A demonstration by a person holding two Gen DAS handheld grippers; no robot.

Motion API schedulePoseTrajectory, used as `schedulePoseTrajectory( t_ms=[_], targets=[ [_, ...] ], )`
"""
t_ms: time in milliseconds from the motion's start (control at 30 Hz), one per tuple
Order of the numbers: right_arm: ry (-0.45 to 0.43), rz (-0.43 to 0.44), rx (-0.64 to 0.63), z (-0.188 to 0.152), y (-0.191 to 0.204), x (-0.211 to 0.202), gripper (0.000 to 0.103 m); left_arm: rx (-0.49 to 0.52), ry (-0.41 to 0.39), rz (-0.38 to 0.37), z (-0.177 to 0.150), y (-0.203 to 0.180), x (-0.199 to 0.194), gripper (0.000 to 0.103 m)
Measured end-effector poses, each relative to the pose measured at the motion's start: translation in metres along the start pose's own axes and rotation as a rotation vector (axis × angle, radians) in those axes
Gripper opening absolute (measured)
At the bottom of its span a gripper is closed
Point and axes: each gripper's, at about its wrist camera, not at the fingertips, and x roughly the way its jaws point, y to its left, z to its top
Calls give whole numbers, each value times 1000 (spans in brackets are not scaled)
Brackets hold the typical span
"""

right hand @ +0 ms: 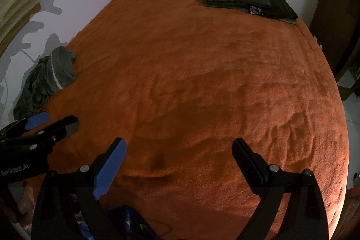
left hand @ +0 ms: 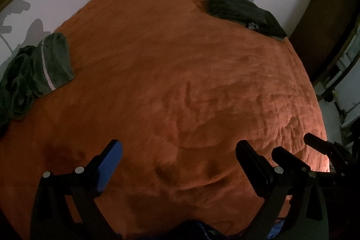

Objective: Fold clothes

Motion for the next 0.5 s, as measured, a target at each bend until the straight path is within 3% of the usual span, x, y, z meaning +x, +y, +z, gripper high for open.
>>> schedulePoseTrajectory(
  t_ms=[500],
  targets=[
    [-9,-3,11,0,-2,-2,95,-14,22,-1,3,-1,2,101]
  ],
)
